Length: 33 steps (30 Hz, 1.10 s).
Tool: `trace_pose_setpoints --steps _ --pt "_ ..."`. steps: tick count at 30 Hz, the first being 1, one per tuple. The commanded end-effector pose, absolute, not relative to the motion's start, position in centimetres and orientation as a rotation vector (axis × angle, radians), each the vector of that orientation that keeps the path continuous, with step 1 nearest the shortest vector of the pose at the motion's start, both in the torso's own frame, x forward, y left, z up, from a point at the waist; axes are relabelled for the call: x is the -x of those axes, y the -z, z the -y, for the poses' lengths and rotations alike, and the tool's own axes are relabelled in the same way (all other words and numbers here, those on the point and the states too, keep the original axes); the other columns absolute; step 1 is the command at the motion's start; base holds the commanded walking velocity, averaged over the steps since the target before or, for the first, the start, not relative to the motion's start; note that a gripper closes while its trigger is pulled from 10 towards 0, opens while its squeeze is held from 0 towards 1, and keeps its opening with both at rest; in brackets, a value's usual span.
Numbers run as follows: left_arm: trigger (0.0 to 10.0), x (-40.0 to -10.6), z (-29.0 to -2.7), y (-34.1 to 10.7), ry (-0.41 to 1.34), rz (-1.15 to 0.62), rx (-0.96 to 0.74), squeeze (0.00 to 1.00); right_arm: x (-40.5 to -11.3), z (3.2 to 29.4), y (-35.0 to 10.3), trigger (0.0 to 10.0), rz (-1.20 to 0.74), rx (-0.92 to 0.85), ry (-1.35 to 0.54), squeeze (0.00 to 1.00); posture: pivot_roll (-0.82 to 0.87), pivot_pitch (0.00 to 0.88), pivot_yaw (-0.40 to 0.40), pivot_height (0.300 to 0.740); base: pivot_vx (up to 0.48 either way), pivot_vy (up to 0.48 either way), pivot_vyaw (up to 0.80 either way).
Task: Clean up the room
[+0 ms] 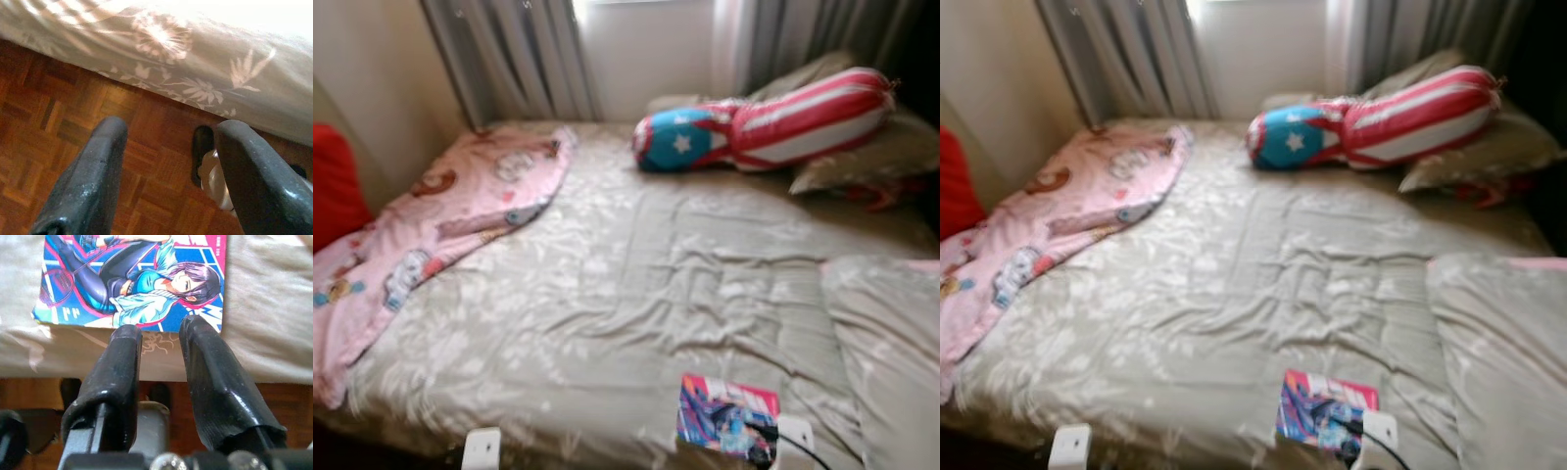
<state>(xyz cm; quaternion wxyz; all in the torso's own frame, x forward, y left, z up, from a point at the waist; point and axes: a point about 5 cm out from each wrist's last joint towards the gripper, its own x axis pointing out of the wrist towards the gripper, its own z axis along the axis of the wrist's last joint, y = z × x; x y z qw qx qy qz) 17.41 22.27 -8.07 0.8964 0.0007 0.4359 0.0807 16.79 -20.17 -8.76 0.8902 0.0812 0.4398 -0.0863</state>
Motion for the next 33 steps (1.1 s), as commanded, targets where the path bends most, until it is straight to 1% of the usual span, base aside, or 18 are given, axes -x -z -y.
trace_pose_setpoints --steps 1,4,13,21,33 --pt "10.0 -17.2 -22.6 8.1 -0.17 -0.914 -0.016 0.0 -16.6 19.4 9.0 10.0 -0.93 -0.184 0.17 0.0 -0.15 0.0 0.034 0.74 0.0 0.0 0.0" --pt "10.0 -17.4 -22.5 8.0 -0.163 -0.907 -0.011 0.0 -16.7 19.3 9.0 10.0 -0.925 -0.197 0.181 0.0 -0.15 0.0 0.031 0.74 0.0 0.0 0.0" --pt "10.0 -17.3 -22.3 8.1 -0.171 -0.913 0.002 0.0 -16.7 20.1 8.8 10.0 -0.914 -0.172 0.17 0.0 -0.16 0.0 0.011 0.74 0.0 0.0 0.0" --pt "10.0 -17.7 -21.6 8.1 -0.158 -0.907 0.012 0.0 -16.4 20.9 8.8 10.0 -0.921 -0.129 0.161 0.0 -0.16 0.0 -0.011 0.74 0.0 0.247 0.0" --pt "10.0 -17.8 -21.6 8.1 -0.158 -0.909 0.015 0.0 -16.6 20.9 8.7 10.0 -0.926 -0.114 0.156 0.0 -0.16 0.0 -0.002 0.74 0.0 0.271 0.0"
